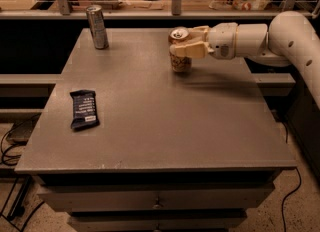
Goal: Place orange can upright
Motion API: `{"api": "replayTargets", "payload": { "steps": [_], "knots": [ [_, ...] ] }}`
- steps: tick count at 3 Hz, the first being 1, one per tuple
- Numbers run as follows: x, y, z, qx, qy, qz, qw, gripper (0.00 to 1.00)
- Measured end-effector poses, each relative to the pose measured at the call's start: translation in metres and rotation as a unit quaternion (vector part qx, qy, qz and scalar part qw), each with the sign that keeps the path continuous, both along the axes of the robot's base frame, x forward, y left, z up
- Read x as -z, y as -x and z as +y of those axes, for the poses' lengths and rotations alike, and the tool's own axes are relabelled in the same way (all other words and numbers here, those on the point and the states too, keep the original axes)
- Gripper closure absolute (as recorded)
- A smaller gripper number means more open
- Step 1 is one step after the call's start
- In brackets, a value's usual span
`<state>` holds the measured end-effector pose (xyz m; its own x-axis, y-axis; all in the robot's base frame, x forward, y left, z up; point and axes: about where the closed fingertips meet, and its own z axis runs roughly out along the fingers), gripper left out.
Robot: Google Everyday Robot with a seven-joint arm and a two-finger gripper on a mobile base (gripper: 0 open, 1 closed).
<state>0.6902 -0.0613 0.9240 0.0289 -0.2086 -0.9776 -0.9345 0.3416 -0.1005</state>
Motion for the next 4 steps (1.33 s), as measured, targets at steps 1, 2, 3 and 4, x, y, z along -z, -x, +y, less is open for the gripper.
{"api": "replayTargets", "payload": {
  "steps": [1,2,3,4],
  "knots": [
    [0.0078,0.0006,0.0025,0.002,-0.02,0.004,0.9998,0.28],
    [0.0143,0.0023,0.0037,0.003,-0.03,0.011,0.9995,0.04],
    [0.0166,0.0037,0.0048,0.001,-0.032,0.012,0.9994,0.0],
    [0.0166,0.0037,0.0048,0.001,-0.032,0.012,0.9994,0.0]
  ]
}}
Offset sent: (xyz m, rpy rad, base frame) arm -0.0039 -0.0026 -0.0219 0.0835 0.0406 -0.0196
